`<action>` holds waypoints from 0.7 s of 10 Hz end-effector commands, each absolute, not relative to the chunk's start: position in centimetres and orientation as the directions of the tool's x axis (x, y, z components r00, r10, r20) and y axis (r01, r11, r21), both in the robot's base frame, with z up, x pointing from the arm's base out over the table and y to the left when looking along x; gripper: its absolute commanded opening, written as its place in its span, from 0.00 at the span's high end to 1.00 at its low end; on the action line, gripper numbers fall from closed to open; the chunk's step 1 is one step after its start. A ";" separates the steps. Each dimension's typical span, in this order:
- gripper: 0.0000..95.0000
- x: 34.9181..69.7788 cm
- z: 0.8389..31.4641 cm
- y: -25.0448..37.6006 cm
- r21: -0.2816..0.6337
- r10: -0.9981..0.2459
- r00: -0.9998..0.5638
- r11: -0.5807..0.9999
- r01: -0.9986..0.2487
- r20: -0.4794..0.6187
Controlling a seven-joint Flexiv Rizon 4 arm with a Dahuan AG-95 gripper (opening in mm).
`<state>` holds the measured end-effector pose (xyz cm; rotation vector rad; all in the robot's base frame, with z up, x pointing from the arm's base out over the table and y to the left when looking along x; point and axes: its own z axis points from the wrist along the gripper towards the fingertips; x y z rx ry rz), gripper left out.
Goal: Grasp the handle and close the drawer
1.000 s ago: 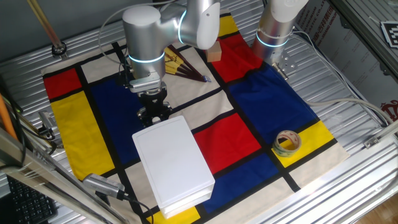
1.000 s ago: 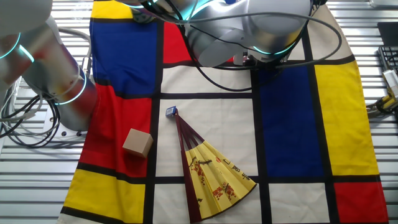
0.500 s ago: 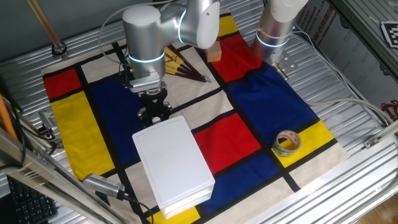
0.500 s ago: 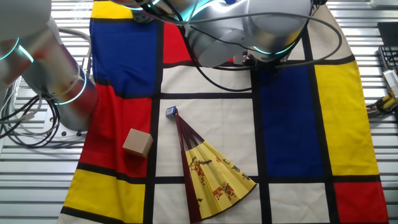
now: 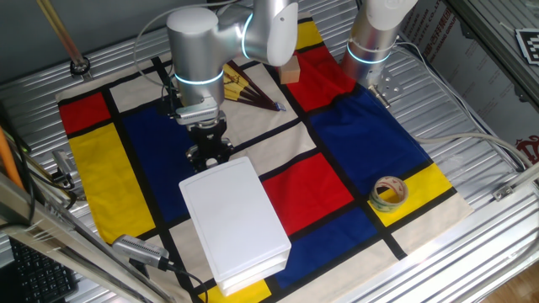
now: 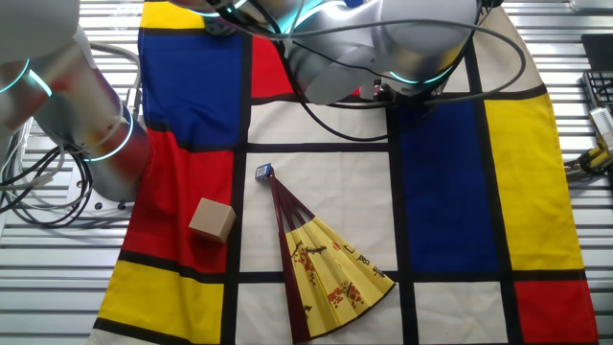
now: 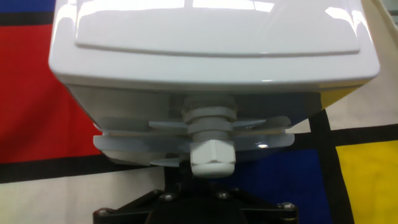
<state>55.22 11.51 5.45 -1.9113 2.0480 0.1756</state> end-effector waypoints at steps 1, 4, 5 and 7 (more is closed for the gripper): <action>1.00 55.2 5.5 11.7 -0.132 -0.945 -0.041 0.088 -0.987 -0.326; 1.00 55.2 5.5 12.1 -0.133 -0.944 -0.038 0.086 -0.987 -0.329; 1.00 55.2 5.4 12.4 -0.132 -0.943 -0.042 0.091 -0.987 -0.330; 1.00 55.4 5.4 12.7 -0.138 -0.942 -0.039 0.090 -0.986 -0.332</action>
